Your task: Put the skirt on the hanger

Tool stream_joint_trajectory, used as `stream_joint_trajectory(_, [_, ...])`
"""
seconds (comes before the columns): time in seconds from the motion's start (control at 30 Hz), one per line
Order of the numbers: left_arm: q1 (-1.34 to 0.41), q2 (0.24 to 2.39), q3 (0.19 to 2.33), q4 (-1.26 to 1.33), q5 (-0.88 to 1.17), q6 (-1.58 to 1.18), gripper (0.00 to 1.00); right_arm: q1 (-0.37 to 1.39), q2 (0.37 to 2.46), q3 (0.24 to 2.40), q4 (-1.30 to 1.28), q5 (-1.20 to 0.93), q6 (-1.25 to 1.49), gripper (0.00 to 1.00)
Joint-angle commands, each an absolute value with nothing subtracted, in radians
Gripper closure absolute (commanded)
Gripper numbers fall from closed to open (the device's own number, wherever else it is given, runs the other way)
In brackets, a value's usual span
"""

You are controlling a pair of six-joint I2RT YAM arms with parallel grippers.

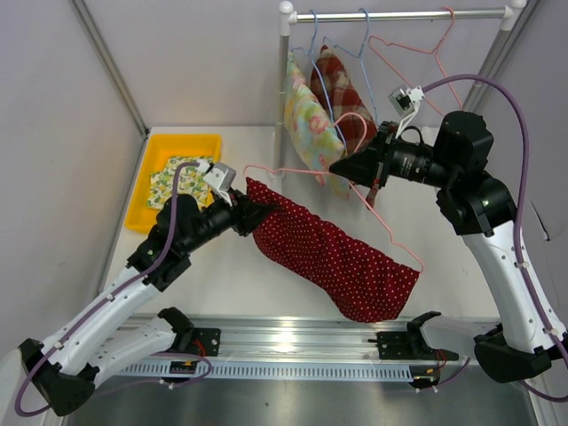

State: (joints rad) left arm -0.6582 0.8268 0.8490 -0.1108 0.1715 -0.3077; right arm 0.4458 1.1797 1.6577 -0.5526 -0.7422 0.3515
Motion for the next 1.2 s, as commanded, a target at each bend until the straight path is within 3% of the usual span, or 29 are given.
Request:
stream_joint_trajectory(0.0, [-0.647,0.808,0.853,-0.037,0.213,-0.307,0.70,0.439,1.160,1.713,-0.494,-0.772,0.379,1.00])
stream_joint_trajectory(0.07, [-0.647,0.801,0.844,-0.044,0.216,-0.310,0.86,0.436,1.160,1.718,-0.514,-0.747,0.367,1.00])
stream_joint_trajectory(0.1, [-0.647,0.792,0.839,-0.048,0.215,-0.311,1.00,0.434,1.152,1.721,-0.514,-0.739,0.359,1.00])
stream_joint_trajectory(0.67, [-0.647,0.746,0.686,-0.032,0.206,-0.351,1.00,0.428,1.135,1.812,-0.638,-0.600,0.262,1.00])
stream_joint_trajectory(0.87, [-0.649,0.730,0.741,-0.046,0.253,-0.354,0.47,0.428,1.089,1.758,-0.649,-0.548,0.253,1.00])
stream_joint_trajectory(1.03, [-0.724,0.684,0.758,-0.083,0.224,-0.341,0.41,0.428,1.089,1.753,-0.673,-0.509,0.247,1.00])
stream_joint_trajectory(1.17, [-0.921,0.638,0.793,-0.126,0.011,-0.318,0.38,0.428,1.095,1.747,-0.672,-0.494,0.255,1.00])
